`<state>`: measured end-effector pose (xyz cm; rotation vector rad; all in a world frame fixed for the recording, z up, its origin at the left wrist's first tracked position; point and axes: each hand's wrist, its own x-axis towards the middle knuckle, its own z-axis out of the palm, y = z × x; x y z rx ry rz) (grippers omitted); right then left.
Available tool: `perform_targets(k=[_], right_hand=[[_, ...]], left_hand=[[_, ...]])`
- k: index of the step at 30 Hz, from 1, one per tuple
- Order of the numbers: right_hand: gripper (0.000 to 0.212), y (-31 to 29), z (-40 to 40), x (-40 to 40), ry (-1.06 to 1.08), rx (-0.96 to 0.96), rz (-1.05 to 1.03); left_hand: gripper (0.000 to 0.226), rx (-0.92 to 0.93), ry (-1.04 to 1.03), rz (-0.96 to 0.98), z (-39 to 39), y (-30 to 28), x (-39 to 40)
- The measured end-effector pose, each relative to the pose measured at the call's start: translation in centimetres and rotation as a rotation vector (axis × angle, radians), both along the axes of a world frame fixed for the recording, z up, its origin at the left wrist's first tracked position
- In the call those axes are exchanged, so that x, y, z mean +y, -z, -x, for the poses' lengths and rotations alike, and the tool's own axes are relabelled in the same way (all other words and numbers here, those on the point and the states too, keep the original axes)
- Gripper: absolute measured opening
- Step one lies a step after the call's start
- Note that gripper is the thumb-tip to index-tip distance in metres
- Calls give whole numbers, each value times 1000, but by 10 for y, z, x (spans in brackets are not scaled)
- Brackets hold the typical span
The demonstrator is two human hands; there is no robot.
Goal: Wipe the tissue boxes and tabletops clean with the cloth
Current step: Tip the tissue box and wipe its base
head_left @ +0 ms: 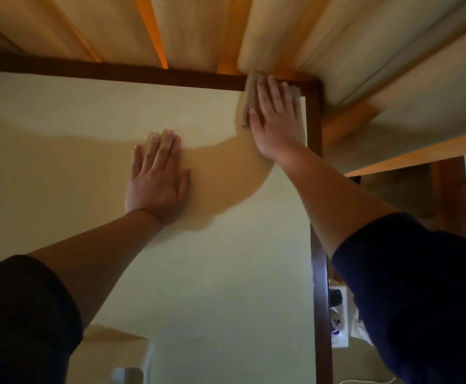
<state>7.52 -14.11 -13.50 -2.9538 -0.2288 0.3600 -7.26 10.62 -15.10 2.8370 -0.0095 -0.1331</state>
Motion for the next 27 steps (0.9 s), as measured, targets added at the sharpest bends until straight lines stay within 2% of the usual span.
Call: perform_targets(k=[6,14,18,23,27], right_hand=[[69,4,22,-55,128,-2,6],[68,3,120,-55,167,-1,31],[70,6,106,-34,236,19,40],[72,10,72,21,87,-15,9],[69,9,110,38,-18,5,-27]], left_hand=[[70,-6,1,-8,0,-1,0],[71,-15,18,-15,1,0,0],[71,-28,21,-34,0,2,0],[72,7,23,-30,-1,2,1],[70,-22,16,-7,0,2,2]])
